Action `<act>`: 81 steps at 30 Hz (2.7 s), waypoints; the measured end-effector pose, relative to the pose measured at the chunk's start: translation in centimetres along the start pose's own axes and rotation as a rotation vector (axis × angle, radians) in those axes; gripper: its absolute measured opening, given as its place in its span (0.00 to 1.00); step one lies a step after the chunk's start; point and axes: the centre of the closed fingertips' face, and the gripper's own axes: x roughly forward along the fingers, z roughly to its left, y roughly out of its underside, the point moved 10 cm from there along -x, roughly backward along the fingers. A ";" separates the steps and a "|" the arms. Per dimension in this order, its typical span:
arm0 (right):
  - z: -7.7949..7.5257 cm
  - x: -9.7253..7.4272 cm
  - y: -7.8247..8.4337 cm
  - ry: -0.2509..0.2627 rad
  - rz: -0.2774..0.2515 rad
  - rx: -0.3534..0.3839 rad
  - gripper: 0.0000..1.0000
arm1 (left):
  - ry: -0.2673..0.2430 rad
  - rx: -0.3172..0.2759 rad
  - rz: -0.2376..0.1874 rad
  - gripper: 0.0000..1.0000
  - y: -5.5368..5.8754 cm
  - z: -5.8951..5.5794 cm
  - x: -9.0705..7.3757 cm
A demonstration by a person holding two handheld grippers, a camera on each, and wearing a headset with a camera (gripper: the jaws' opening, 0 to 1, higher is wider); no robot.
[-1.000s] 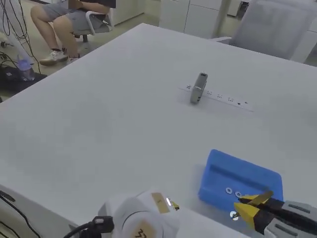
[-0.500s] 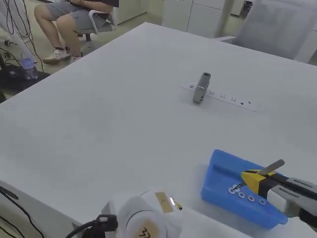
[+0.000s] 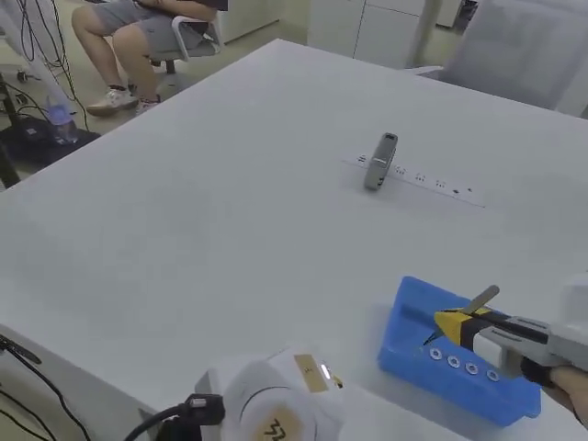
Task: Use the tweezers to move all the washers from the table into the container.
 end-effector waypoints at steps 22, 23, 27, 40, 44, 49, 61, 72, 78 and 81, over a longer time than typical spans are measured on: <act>-0.5 0.2 0.7 0.005 0.030 -0.004 0.03 | 0.011 0.006 0.016 0.57 0.1 0.0 0.2; -0.5 0.0 0.7 0.006 0.024 -0.003 0.03 | 0.012 0.006 0.017 0.57 0.1 0.0 0.2; 0.0 -0.8 0.5 0.008 0.008 -0.013 0.03 | 0.014 0.009 0.022 0.57 0.2 -0.1 0.2; 1.6 -4.8 0.5 0.006 -0.078 -0.007 0.03 | 0.032 0.027 0.041 0.55 0.2 -0.3 0.3; 1.6 -5.8 1.2 0.001 -0.079 0.001 0.04 | 0.032 0.038 0.046 0.53 0.1 -0.4 0.2; 2.0 -6.7 2.4 -0.007 -0.057 -0.002 0.04 | 0.037 0.051 0.051 0.47 0.1 -0.4 0.3; 3.4 -7.0 5.6 -0.067 0.041 -0.050 0.04 | 0.049 0.054 0.064 0.42 0.2 -0.6 0.3; 4.2 -7.1 7.2 -0.134 0.085 -0.096 0.04 | 0.099 0.072 0.068 0.34 0.0 -1.1 0.3; 4.7 -7.4 7.9 -0.182 0.143 -0.206 0.04 | 0.136 0.108 0.082 0.25 -0.3 -1.6 0.3; 5.5 -7.5 7.8 -0.216 0.151 -0.231 0.04 | 0.160 0.120 0.099 0.21 -0.3 -1.8 0.3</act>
